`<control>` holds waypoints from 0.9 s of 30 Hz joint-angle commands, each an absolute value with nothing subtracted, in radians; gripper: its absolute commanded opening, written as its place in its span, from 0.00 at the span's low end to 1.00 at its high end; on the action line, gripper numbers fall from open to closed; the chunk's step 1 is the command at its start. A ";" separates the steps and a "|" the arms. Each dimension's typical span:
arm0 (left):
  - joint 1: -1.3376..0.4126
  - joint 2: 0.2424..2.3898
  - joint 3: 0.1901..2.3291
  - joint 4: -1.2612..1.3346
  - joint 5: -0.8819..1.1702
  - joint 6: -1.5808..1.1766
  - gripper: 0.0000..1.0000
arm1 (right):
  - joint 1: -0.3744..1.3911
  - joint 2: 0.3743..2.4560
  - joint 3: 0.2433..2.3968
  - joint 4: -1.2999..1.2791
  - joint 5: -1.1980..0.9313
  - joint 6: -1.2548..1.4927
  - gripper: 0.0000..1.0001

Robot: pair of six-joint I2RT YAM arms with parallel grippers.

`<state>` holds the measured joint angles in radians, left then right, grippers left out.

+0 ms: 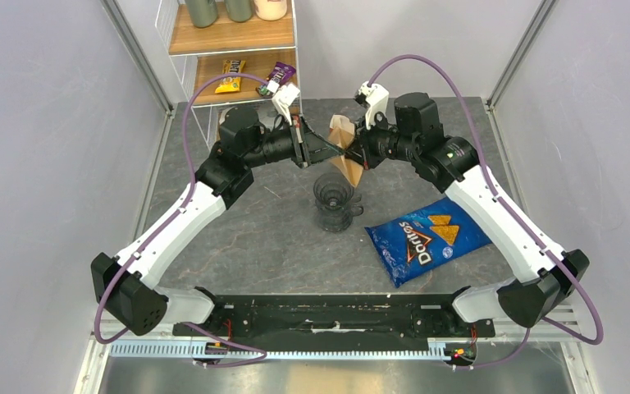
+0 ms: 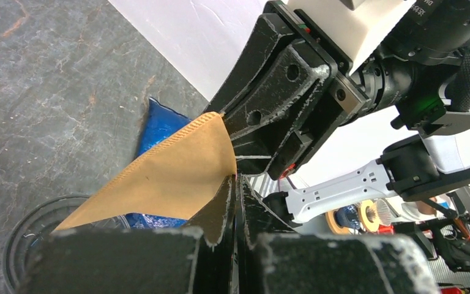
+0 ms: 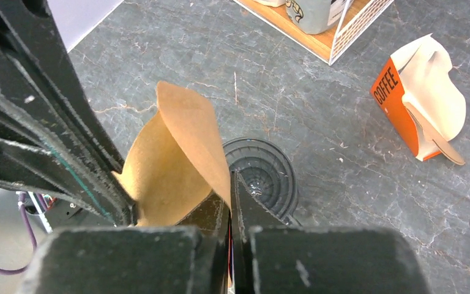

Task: Place the coffee filter in the dripper

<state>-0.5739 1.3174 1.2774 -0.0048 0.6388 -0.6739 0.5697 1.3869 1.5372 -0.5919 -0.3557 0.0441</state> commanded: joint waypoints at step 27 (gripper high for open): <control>-0.389 1.233 1.340 -0.167 1.102 -0.363 0.57 | 0.413 1.248 1.414 -0.286 -1.053 0.409 0.00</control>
<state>-0.3534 1.2388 1.3674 -0.2665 1.0630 -0.2901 0.4107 1.2701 1.4193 -0.3458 -0.9920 0.3782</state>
